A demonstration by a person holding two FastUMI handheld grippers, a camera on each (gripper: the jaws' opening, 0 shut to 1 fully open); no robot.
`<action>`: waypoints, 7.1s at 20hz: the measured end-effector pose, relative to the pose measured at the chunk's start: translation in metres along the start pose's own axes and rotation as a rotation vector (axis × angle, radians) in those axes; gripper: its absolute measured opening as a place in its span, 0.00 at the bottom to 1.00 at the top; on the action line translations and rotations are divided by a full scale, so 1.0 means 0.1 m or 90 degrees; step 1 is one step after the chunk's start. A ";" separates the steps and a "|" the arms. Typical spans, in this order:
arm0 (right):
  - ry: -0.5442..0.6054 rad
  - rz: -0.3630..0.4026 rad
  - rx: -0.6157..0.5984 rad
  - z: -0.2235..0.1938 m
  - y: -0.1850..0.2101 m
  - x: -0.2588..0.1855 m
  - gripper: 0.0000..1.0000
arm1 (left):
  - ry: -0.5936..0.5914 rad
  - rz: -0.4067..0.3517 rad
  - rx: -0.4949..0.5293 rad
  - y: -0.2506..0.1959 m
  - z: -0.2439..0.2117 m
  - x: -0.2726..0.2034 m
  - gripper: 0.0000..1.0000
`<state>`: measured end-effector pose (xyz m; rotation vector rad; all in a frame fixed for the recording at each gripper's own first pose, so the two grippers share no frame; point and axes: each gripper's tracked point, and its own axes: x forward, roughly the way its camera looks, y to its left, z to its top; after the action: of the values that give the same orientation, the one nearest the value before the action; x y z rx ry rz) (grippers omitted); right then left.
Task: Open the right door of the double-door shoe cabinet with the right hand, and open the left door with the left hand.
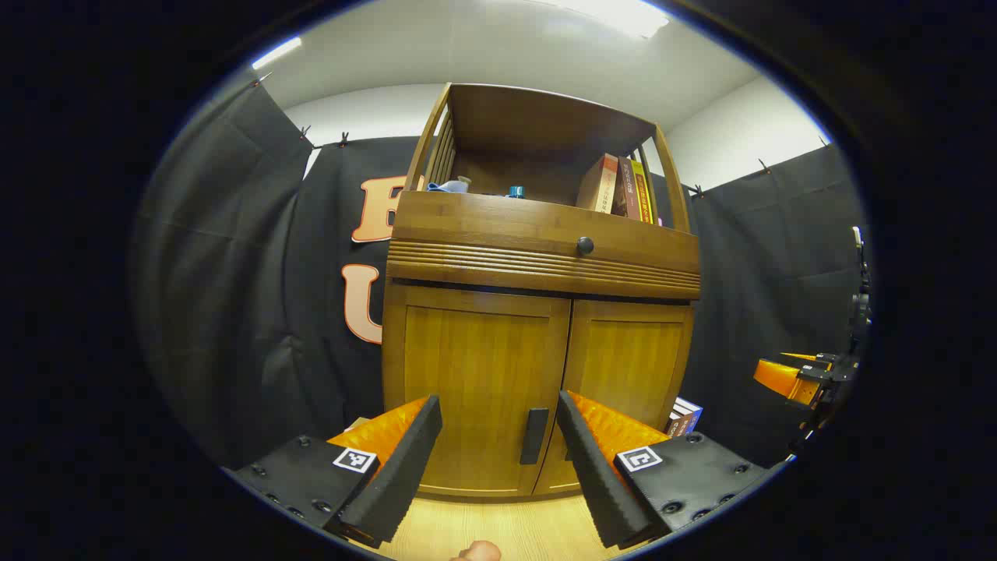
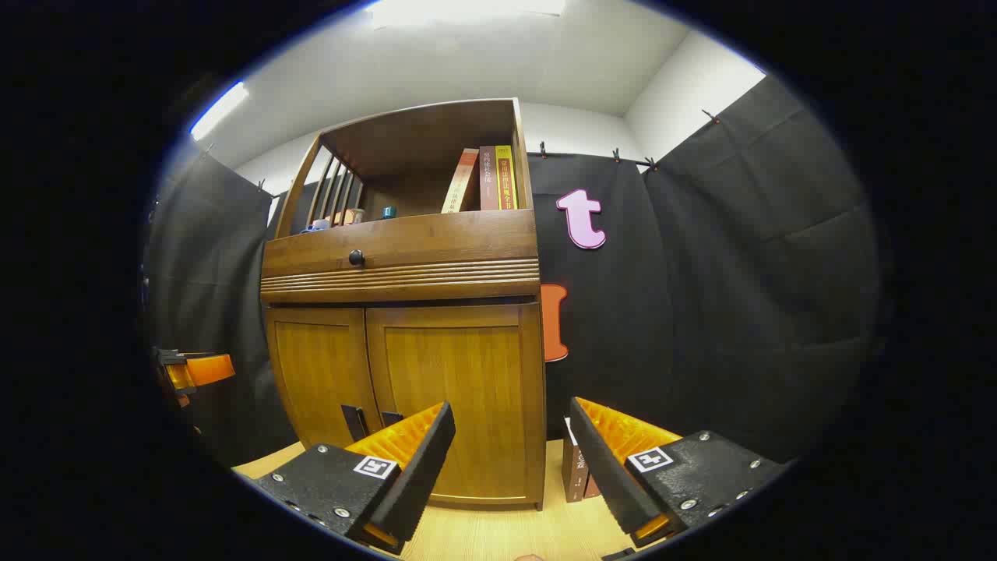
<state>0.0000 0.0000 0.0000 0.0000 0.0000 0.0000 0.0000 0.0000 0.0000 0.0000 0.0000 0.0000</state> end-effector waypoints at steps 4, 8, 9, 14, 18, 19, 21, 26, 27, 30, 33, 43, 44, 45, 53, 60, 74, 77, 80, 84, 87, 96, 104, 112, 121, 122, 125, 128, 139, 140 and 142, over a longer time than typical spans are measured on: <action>0.001 -0.003 -0.008 -0.01 0.00 -0.01 1.00 | -0.003 0.006 0.014 -0.02 0.04 -0.02 0.95; 0.005 0.005 -0.007 -0.01 0.04 0.01 0.92 | -0.004 0.023 0.015 0.05 0.04 -0.01 0.94; 0.004 0.006 -0.008 -0.01 0.05 0.00 0.92 | -0.002 0.027 0.015 0.06 0.05 0.00 0.94; 0.003 0.012 -0.010 -0.02 0.08 -0.02 0.92 | 0.003 0.035 0.014 0.10 0.02 0.02 0.94; 0.004 0.011 -0.015 -0.04 0.08 -0.01 0.92 | 0.001 0.033 0.015 0.09 0.02 -0.01 0.94; 0.005 0.010 -0.014 -0.06 0.08 -0.01 1.00 | 0.001 0.033 0.015 0.09 0.02 -0.01 0.94; 0.008 0.009 -0.013 -0.09 0.09 0.01 1.00 | 0.001 0.035 0.018 0.10 0.02 0.00 0.94; 0.020 0.006 -0.012 -0.27 0.10 0.12 1.00 | 0.002 0.039 0.026 0.13 -0.01 -0.04 0.96; 0.023 0.007 -0.013 -0.31 0.12 0.15 0.92 | 0.001 0.040 0.026 0.13 -0.01 -0.03 0.96; 0.027 0.007 -0.022 -0.42 0.19 0.26 0.92 | 0.001 0.044 0.026 0.17 -0.01 -0.02 0.94; 0.033 0.014 -0.023 -0.57 0.30 0.39 0.92 | 0.004 0.051 0.029 0.21 -0.03 -0.01 0.94; 0.093 0.060 -0.017 -1.28 0.76 0.90 0.92 | 0.011 0.078 0.041 0.41 -0.07 0.03 0.95; 0.092 0.059 -0.017 -1.30 0.78 0.94 0.92 | 0.010 0.082 0.043 0.43 -0.08 0.03 0.94; 0.092 0.056 -0.019 -1.34 0.79 0.98 0.92 | 0.010 0.086 0.043 0.46 -0.09 0.03 0.94; 0.116 0.088 -0.010 -1.72 1.16 1.25 0.93 | 0.012 0.095 0.063 0.49 -0.14 0.06 0.94; 0.132 0.119 0.010 -1.93 1.54 1.47 0.92 | 0.011 0.088 0.074 0.50 -0.19 0.09 0.96; 0.160 0.150 0.056 -2.13 1.92 1.80 0.66 | 0.026 0.087 0.073 0.57 -0.40 0.25 0.94; 0.163 0.163 0.071 -2.14 1.99 1.81 0.46 | 0.036 0.083 0.071 0.56 -0.46 0.29 0.95; 0.160 0.157 0.066 -2.13 1.98 1.81 0.39 | 0.041 0.092 0.072 0.59 -0.48 0.28 0.95; 0.154 0.143 0.053 -2.12 1.96 1.79 0.35 | 0.029 0.101 0.075 0.61 -0.40 0.23 0.97; 0.140 0.130 0.041 -2.12 1.95 1.77 0.31 | 0.029 0.110 0.085 0.62 -0.39 0.19 0.95; 0.139 0.147 0.043 -2.05 1.82 1.36 0.30 | 0.016 0.127 0.081 0.64 -0.31 0.04 0.95; 0.125 0.158 0.046 -1.95 1.63 0.94 0.30 | 0.009 0.114 0.078 0.51 -0.31 -0.16 0.95; 0.108 0.150 0.044 -1.85 1.36 0.52 0.30 | 0.010 0.081 0.073 0.26 -0.29 -0.28 0.95; 0.094 0.124 0.034 -1.80 0.81 0.07 0.29 | 0.010 0.052 0.073 0.04 -0.28 -0.33 0.95; 0.091 0.119 0.032 -1.80 0.75 0.04 0.29 | 0.010 0.050 0.073 0.02 -0.28 -0.32 0.95; 0.094 0.103 0.032 -1.82 0.61 -0.04 0.19 | 0.010 0.043 0.074 -0.04 -0.27 -0.32 0.95; 0.107 0.089 0.030 -1.85 0.48 -0.11 0.28 | 0.012 0.034 0.074 -0.10 -0.28 -0.33 0.95; 0.108 0.053 0.017 -1.81 0.07 -0.24 0.17 | 0.022 0.027 0.076 -0.20 -0.33 -0.27 0.95; 0.109 0.046 0.012 -1.81 0.01 -0.26 0.16 | 0.022 0.026 0.078 -0.22 -0.33 -0.27 0.97; 0.108 0.032 0.003 -1.79 -0.11 -0.29 0.14 | 0.022 0.023 0.083 -0.25 -0.34 -0.26 0.97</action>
<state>-0.0293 -0.0109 -0.1789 0.0053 0.1692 0.0497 -0.0261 -0.0249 -0.0340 0.1299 0.0342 0.0364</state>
